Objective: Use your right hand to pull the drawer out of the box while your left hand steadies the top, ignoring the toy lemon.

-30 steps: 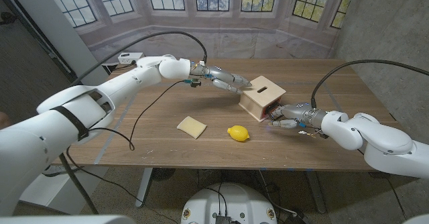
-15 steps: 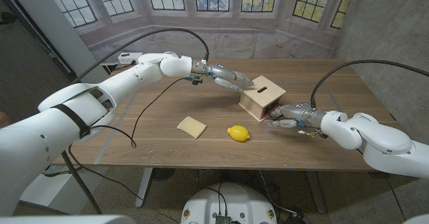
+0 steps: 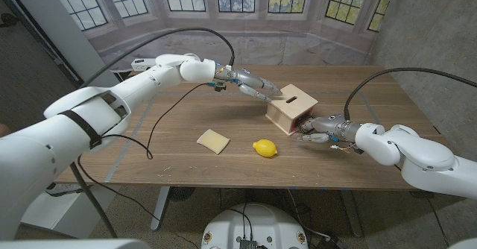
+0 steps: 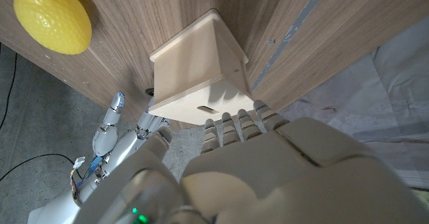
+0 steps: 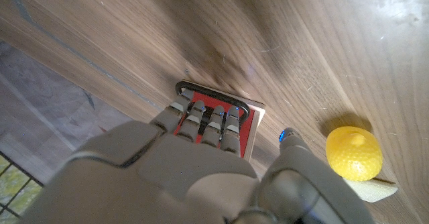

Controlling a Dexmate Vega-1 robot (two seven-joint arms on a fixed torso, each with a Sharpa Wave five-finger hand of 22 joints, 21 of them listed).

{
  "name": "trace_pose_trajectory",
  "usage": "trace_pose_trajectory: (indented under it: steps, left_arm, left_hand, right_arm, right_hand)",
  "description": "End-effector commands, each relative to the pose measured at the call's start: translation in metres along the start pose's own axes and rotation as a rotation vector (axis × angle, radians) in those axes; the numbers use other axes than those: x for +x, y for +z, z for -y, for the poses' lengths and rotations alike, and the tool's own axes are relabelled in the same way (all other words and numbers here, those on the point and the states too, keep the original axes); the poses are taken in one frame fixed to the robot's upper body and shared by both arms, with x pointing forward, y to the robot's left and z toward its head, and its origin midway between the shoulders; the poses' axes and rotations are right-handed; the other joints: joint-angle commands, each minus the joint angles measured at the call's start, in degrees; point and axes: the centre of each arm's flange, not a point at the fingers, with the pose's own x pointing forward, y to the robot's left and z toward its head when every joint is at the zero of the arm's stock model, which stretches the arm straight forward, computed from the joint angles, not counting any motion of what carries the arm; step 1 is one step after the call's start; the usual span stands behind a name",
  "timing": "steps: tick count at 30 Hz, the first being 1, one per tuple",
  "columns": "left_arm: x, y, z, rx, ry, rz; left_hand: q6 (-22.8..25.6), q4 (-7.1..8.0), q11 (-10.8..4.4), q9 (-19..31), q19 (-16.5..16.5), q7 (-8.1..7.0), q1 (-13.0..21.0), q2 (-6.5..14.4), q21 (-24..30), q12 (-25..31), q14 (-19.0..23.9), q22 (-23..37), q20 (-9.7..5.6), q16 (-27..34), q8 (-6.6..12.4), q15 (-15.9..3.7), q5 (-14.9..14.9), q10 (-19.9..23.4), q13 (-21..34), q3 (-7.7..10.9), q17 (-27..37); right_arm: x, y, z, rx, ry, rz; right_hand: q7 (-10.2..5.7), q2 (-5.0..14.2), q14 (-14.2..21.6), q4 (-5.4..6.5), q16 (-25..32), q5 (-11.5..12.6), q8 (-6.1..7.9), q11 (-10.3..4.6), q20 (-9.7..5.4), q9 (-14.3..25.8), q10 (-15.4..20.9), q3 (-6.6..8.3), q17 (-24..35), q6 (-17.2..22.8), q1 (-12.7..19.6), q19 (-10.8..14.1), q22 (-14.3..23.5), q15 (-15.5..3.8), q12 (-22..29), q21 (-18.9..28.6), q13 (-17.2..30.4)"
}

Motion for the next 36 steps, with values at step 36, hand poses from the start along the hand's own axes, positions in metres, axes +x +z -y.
trace_pose_trajectory:
  steps: [36]
  left_arm:
    - [0.007,0.012,-0.002,0.089,-0.069,-0.012]
  left_hand:
    - [2.53,1.21,-0.89,0.10,-2.03,-0.80,-2.72,-0.75,-0.09,0.78,4.55,0.13,0.22,0.39,0.15,-1.43,0.45,3.91,-0.08,-0.44,0.06]
  right_arm:
    - [-0.004,0.001,-0.001,-0.011,0.022,0.003]
  right_hand:
    - [0.15,0.03,-0.13,-0.33,0.20,0.29,0.04,-0.03,-0.78,0.10,-0.36,0.33,0.02,-0.29,-0.76,0.05,0.19,-4.19,0.08,0.15,0.09]
